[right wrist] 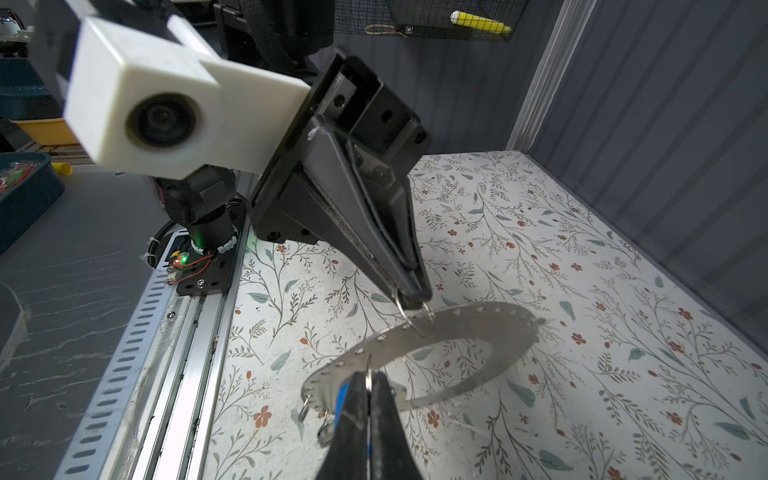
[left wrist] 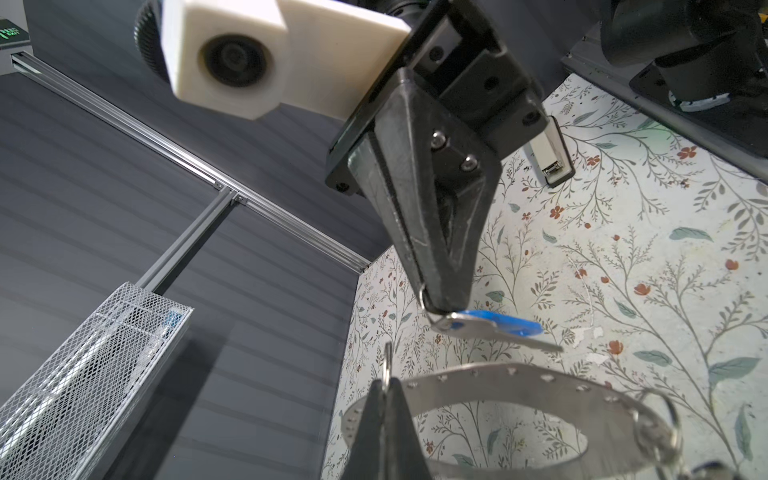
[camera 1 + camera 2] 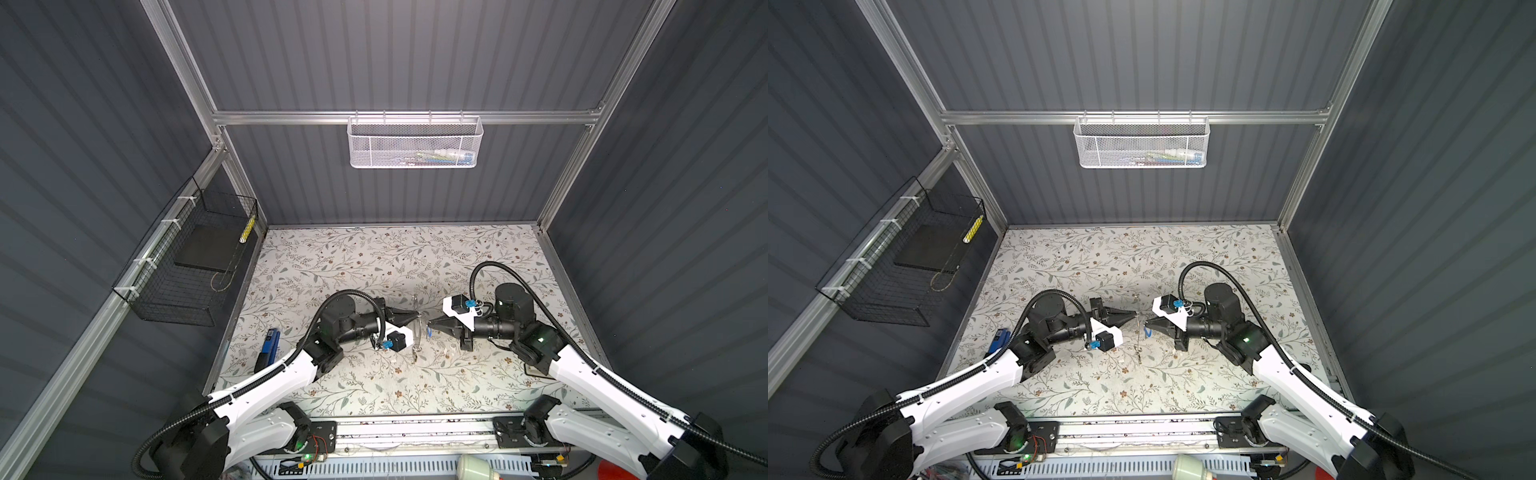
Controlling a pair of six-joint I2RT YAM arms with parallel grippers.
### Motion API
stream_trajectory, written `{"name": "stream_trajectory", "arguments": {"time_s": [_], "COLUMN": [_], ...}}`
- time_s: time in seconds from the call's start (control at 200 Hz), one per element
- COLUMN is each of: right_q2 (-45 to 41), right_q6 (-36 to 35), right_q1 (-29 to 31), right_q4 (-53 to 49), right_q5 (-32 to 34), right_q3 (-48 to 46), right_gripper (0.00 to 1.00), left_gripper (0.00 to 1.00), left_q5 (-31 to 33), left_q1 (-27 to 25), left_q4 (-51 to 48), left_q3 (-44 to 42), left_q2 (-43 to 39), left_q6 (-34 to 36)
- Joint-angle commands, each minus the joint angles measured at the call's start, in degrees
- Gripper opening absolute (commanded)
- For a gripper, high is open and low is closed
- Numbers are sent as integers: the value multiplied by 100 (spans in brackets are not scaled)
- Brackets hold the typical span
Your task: Put the keys on the keyring
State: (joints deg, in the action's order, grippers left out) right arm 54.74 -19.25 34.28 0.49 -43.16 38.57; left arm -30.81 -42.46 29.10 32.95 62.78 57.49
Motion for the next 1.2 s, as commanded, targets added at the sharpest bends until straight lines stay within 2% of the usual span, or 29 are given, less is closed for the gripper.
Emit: {"name": "stream_trajectory", "arguments": {"time_s": [0.0, 0.78, 1.196], "right_q2": [-25, 371, 630], "right_q6": [168, 696, 1186], "right_q1": [22, 0, -226], "right_q4": [285, 352, 99], "right_q5": [-96, -12, -303], "right_q3": [-58, 196, 382], "right_gripper": [0, 0, 0], "left_gripper": [0, 0, 0], "left_q5": [48, 92, 87], "left_q1": [-51, -237, -285], "left_q4": [47, -396, -760], "left_q3": [174, 266, 321], "left_q2": [-122, -248, -338], "left_q6": [112, 596, 1051]}}
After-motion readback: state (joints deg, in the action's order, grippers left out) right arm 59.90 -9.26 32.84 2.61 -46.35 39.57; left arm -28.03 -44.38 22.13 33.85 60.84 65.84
